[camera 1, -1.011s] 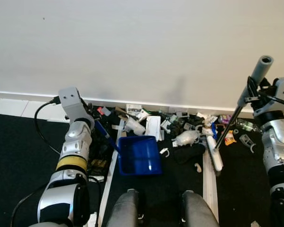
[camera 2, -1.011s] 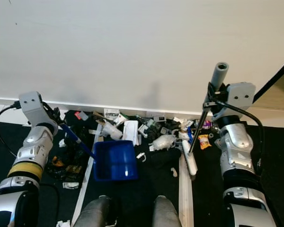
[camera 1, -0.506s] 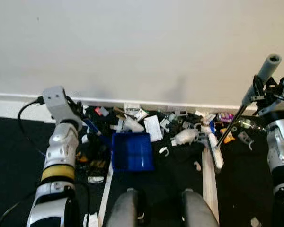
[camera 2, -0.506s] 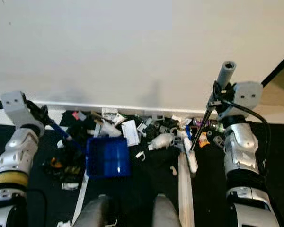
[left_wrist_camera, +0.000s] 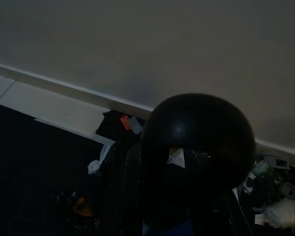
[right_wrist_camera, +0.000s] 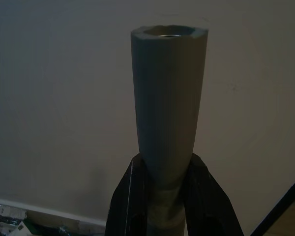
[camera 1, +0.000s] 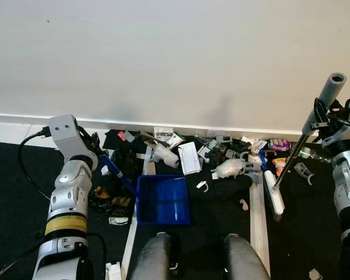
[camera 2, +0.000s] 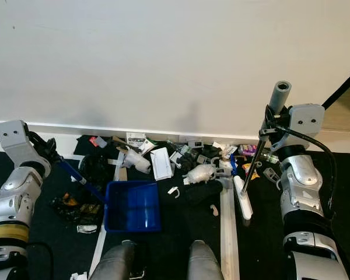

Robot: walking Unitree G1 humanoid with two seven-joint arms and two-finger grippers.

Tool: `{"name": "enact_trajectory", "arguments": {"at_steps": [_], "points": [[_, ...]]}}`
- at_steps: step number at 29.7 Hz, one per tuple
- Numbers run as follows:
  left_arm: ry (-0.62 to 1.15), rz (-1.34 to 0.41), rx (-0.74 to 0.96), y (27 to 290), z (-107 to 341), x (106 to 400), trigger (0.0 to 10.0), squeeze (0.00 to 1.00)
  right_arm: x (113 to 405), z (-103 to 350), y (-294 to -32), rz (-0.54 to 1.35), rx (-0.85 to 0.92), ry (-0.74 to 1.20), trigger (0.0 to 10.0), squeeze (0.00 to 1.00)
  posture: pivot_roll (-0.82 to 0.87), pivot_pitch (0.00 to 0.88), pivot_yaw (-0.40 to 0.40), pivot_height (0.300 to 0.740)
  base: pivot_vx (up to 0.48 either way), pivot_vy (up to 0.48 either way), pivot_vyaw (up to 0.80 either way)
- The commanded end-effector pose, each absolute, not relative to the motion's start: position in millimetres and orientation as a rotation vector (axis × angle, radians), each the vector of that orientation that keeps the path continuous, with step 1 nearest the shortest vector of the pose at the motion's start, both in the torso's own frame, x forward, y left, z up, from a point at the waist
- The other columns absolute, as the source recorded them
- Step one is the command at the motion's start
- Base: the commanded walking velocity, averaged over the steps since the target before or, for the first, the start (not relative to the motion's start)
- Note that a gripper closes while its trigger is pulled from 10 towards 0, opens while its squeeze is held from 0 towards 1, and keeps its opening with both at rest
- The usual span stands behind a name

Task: Sweep floor

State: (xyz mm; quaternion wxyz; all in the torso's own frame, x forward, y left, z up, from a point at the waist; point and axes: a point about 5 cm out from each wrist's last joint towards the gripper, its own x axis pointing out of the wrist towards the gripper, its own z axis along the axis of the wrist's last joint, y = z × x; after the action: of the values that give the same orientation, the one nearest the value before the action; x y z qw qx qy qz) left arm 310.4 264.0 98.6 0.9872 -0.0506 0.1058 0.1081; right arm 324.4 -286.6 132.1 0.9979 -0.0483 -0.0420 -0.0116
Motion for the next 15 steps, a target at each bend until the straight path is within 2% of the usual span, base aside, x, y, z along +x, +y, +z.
{"name": "enact_trajectory", "arguments": {"at_steps": [1,6,15], "points": [[0.236,0.208,-0.112,259.0,90.9,309.7,10.0,0.0,321.6,127.4,-287.5,-0.031,-0.1,-0.077,10.0,0.0,-0.1,0.204,0.058,0.74,0.0,0.0,0.0],[0.233,0.202,-0.165,249.4,86.1,314.2,10.0,0.0,322.7,124.2,-284.5,-0.021,-0.094,-0.065,10.0,0.0,-0.1,0.208,0.051,0.74,0.0,0.0,0.0],[0.251,0.18,-0.148,236.0,82.2,323.0,10.0,0.0,323.8,118.5,-281.1,-0.01,-0.094,-0.041,10.0,0.0,-0.11,0.214,0.049,0.74,0.0,0.0,0.0]]}}
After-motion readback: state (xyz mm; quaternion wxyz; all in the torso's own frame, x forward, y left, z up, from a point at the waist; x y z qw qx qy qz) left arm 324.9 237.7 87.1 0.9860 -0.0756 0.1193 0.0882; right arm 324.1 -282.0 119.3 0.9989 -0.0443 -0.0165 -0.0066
